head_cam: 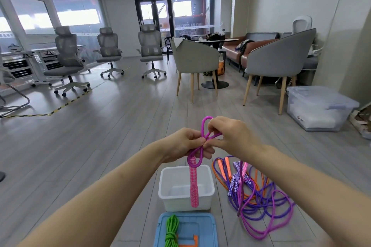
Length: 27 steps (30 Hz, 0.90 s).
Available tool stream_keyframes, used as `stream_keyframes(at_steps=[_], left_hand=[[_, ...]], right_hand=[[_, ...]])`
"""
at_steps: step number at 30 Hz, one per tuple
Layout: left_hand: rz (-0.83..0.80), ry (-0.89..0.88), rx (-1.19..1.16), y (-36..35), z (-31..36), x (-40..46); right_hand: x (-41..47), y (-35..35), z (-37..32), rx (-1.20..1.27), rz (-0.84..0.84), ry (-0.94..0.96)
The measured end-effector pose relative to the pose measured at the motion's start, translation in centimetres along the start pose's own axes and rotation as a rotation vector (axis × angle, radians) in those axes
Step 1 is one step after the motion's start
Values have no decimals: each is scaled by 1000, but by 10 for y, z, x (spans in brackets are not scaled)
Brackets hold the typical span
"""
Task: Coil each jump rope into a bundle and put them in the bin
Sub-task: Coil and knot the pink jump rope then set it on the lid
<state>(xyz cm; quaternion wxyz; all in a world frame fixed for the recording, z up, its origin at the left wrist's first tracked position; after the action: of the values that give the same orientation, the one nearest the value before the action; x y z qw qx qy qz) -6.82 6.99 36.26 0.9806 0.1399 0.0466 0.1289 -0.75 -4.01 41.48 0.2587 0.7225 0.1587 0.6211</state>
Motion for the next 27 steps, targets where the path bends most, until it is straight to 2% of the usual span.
stream_keyframes(at_steps=[2,5,8,12,16,18,22,27], left_hand=[[-22,-13,116,-1,0,-2],[105,-16,157,9,0,0],[255,1,-12,26,-1,2],[311,62,-361,33,-1,2],[362,77,-408,22,-5,6],[406,80,-425,18,-5,8],[461,44,-435,15,0,11],[440,-74,-304,6,12,9]], right_hand=[[-2,-7,2,34,-76,-21],[-8,-14,22,209,-79,-287],[-24,-17,44,243,-68,-524],[-45,-17,69,278,17,-820],[-44,-15,63,393,189,-1014],[-38,-19,52,481,244,-1057],[-28,-26,29,641,274,-997],[-24,-21,23,724,386,-1051]])
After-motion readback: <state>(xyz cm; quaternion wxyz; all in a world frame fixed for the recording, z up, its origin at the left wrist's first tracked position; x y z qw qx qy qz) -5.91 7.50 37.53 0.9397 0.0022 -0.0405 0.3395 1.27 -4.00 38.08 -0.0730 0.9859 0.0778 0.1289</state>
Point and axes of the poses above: each hand's wrist, its own x-axis towards the middle knuckle, its own y-axis out of the back of the hand, z = x × y, the point moved 8 cm from there along x, towards the middle knuckle, and after that the axes turned 15 degrees about z, right-handed, at the moved point
